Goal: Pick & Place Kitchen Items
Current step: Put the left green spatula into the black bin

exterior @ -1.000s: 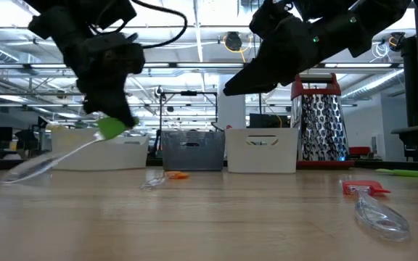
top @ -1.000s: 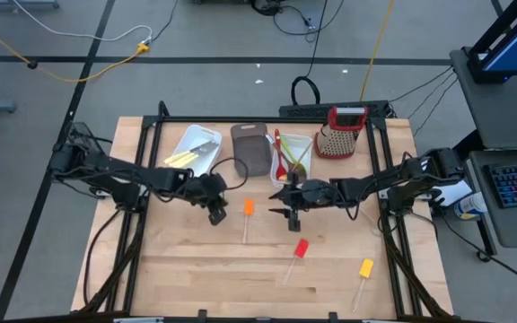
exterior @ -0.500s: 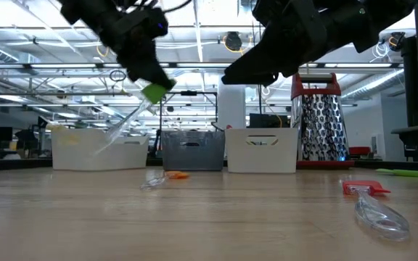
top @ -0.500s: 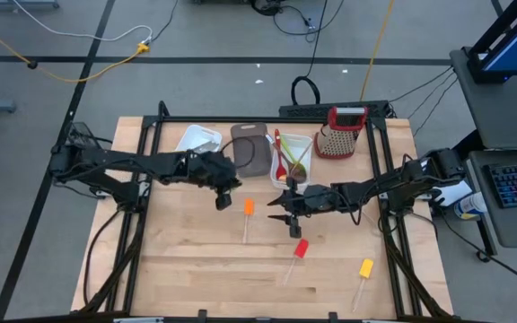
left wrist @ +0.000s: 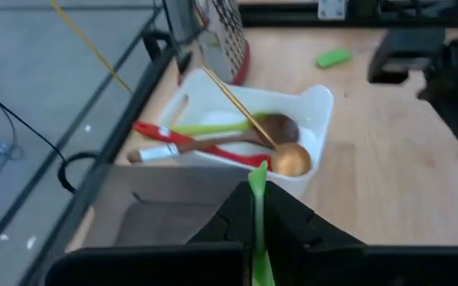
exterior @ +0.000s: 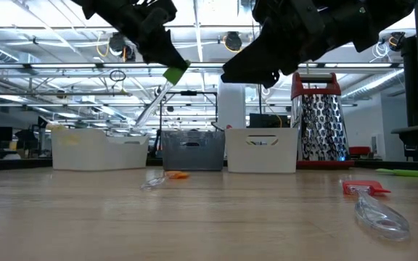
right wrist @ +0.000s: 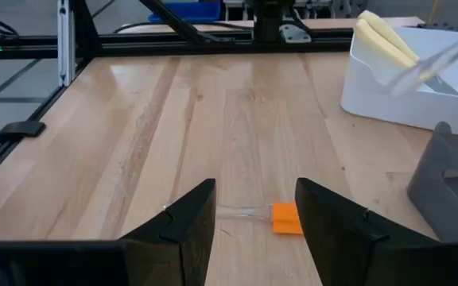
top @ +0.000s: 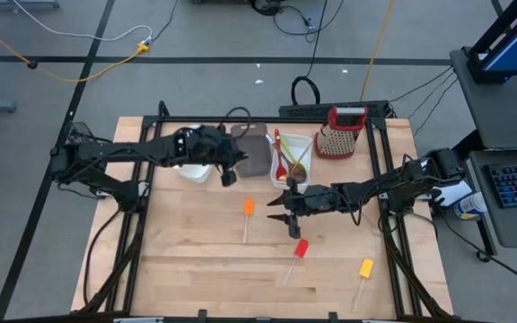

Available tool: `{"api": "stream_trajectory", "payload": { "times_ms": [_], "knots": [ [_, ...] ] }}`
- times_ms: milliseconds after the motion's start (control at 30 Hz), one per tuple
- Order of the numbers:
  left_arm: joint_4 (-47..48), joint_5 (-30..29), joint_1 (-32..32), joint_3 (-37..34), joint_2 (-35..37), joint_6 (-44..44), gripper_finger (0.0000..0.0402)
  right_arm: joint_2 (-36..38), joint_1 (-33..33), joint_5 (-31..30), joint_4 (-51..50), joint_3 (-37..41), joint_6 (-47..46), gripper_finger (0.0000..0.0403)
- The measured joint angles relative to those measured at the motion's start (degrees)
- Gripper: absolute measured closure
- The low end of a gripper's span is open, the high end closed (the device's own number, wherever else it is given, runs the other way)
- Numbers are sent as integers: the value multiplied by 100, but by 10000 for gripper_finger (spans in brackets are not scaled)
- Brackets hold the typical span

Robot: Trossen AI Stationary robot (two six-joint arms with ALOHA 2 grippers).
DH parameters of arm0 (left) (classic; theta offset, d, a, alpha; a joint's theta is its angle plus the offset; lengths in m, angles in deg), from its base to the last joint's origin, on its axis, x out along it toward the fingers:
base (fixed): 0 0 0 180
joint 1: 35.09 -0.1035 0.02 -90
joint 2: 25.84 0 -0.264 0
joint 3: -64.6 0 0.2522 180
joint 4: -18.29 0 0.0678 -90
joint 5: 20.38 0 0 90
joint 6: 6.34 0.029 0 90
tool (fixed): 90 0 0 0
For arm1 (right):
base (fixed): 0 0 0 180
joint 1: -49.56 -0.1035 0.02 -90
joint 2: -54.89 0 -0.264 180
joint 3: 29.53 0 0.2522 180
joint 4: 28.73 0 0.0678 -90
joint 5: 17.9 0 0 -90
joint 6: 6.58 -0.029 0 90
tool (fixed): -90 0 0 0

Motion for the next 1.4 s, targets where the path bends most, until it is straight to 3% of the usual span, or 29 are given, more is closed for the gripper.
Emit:
{"api": "stream_trajectory", "payload": {
  "times_ms": [200,333,600,833,1067,1233,1400],
  "knots": [
    [-1106,78,-241,4,0,-280,393,0,-1,-560,148,0,66,236],
    [-1478,602,-511,17,-161,-597,387,0,2,-903,148,0,10,236],
    [-2403,730,-1140,7,-1069,-924,386,0,1,-883,133,0,101,236],
    [-2438,1129,-1597,7,-1789,-1499,396,0,1,-881,126,0,121,236],
    [-2443,1206,-1710,4,-2389,-1899,373,0,1,-886,126,0,157,236],
    [-2424,794,-1758,4,-2549,-1782,370,0,1,-881,130,0,157,236],
    [-2089,506,-1791,4,-2551,-1116,369,0,1,-881,146,0,157,236]
  ]
}}
